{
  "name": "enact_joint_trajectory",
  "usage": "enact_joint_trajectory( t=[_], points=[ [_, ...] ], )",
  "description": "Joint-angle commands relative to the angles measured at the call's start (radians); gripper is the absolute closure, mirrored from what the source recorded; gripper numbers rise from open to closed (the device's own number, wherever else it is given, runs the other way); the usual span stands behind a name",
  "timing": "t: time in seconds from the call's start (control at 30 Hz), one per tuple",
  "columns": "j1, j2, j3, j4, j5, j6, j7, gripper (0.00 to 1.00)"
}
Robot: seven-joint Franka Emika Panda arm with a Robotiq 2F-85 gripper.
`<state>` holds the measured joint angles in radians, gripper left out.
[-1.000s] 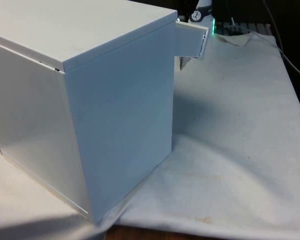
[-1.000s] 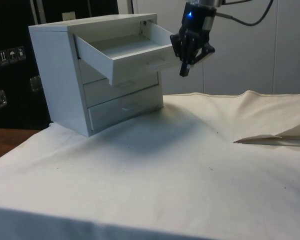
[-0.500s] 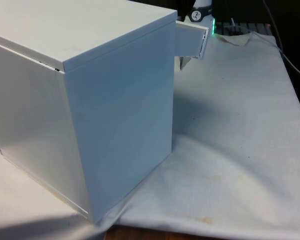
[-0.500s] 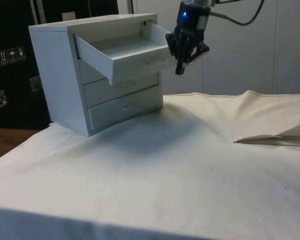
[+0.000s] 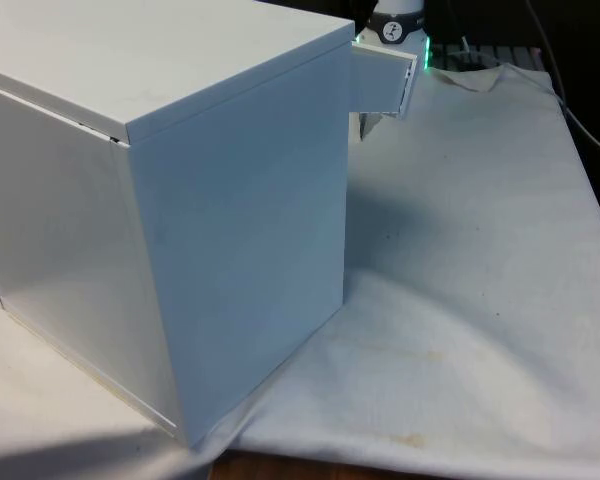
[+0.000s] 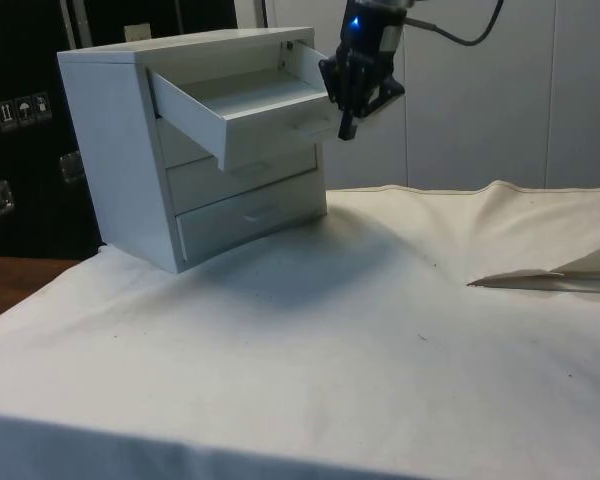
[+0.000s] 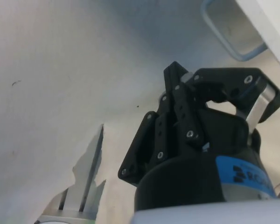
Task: Open the drawer, then close it.
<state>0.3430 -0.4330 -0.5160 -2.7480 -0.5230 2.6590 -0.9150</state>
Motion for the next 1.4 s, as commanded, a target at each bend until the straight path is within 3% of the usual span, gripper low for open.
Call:
enact_joint_trajectory(
  t=[0.0,0.27,0.3,0.33,0.53,0.57,0.6,0.87,0.9,0.93,1.13,1.17,1.2,1.37],
  points=[
    [-0.008,0.009,0.004,0.010,-0.014,0.006,0.002,1.00],
    [-0.011,0.050,0.010,0.050,-0.023,0.001,-0.012,1.00],
    [-0.001,0.044,0.001,0.044,-0.005,-0.001,-0.022,1.00],
    [-0.011,0.054,0.011,0.054,-0.025,0.000,-0.013,1.00],
    [-0.010,0.082,0.014,0.083,-0.045,-0.003,-0.013,1.00],
    [-0.001,0.073,0.005,0.073,-0.025,-0.003,-0.022,1.00],
    [-0.010,0.086,0.014,0.087,-0.048,-0.003,-0.012,1.00],
    [-0.013,0.098,0.018,0.112,-0.079,-0.012,-0.009,1.00],
    [-0.001,0.094,0.008,0.104,-0.056,-0.007,-0.022,1.00],
    [-0.013,0.096,0.018,0.114,-0.085,-0.014,-0.009,1.00],
    [-0.014,0.088,0.019,0.122,-0.103,-0.012,-0.007,1.00],
    [-0.001,0.089,0.008,0.116,-0.079,-0.008,-0.021,1.00],
    [-0.015,0.087,0.019,0.123,-0.105,-0.011,-0.007,1.00],
    [-0.017,0.081,0.019,0.129,-0.124,-0.007,-0.003,1.00]
  ],
)
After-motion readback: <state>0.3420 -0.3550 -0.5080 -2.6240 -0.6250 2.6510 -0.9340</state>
